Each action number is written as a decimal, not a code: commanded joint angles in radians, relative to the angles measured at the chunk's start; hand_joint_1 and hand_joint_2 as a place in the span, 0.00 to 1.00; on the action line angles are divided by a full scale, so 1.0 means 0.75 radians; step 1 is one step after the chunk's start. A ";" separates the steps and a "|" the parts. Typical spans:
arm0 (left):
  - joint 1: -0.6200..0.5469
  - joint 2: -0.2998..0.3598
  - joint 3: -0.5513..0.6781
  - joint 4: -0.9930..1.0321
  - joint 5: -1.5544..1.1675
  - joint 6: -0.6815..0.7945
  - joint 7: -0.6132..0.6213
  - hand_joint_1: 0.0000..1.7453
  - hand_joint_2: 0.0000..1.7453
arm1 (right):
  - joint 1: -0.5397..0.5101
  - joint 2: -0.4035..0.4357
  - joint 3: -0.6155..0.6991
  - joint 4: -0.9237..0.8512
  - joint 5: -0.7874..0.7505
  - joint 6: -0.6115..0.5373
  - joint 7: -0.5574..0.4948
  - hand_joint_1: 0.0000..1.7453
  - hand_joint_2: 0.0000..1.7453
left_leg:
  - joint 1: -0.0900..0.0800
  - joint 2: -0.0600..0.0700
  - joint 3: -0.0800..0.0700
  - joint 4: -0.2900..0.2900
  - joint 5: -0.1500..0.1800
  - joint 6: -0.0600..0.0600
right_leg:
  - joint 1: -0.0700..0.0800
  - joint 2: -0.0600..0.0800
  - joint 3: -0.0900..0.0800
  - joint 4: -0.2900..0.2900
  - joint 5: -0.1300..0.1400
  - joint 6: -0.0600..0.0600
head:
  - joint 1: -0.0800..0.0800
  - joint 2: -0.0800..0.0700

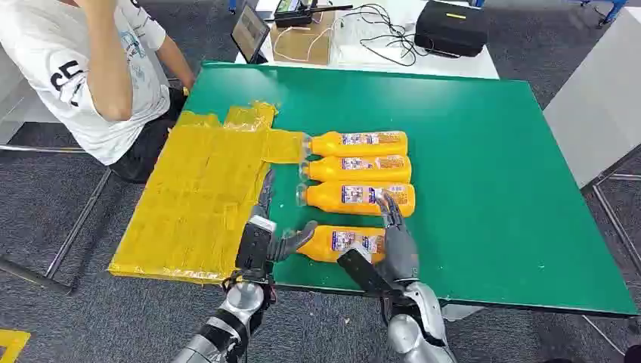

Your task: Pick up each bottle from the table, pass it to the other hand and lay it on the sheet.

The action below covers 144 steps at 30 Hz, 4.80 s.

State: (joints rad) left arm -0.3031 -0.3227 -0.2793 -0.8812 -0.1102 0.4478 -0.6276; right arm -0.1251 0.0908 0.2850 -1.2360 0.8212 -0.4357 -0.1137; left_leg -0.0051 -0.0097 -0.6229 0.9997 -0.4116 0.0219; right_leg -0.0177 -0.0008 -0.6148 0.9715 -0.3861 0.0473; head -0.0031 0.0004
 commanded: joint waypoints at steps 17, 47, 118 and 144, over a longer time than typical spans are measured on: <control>0.015 -0.005 0.053 -0.056 -0.042 -0.118 0.044 0.00 1.00 | -0.198 -0.170 0.043 0.380 0.327 0.252 0.248 0.00 1.00 | 0.001 0.003 0.006 0.000 -0.003 -0.001 | 0.001 0.002 0.007 -0.001 -0.002 -0.002 | 0.001 0.000; -0.059 0.031 0.094 0.038 -0.064 -0.125 0.013 0.00 1.00 | -0.130 -0.137 -0.093 0.103 -0.284 0.373 0.001 1.00 1.00 | 0.003 0.002 0.026 0.001 -0.006 -0.003 | 0.004 0.001 0.025 -0.001 -0.006 -0.004 | 0.001 0.000; -0.243 0.288 0.181 0.079 -0.104 -0.163 0.105 1.00 1.00 | -0.302 0.139 0.053 0.282 -0.793 0.169 -0.340 0.00 1.00 | 0.001 0.002 0.004 0.000 -0.002 -0.001 | 0.001 0.002 0.004 0.001 -0.003 0.001 | 0.001 0.000; -0.425 0.592 0.191 0.608 -0.998 0.103 0.286 1.00 1.00 | -0.353 0.125 -0.074 0.292 -0.874 0.239 -0.387 0.00 1.00 | 0.003 0.001 0.007 0.001 -0.002 -0.002 | 0.002 0.001 0.006 0.002 -0.005 0.001 | 0.001 0.000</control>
State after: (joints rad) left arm -0.5318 0.0591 -0.0881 -0.6524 -0.6881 0.5447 -0.4933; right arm -0.3274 0.1877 0.2468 -1.0937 0.1747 -0.2796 -0.3983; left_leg -0.0040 -0.0099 -0.6215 0.9996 -0.4111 0.0216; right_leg -0.0172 -0.0007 -0.6140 0.9729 -0.3878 0.0495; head -0.0023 0.0004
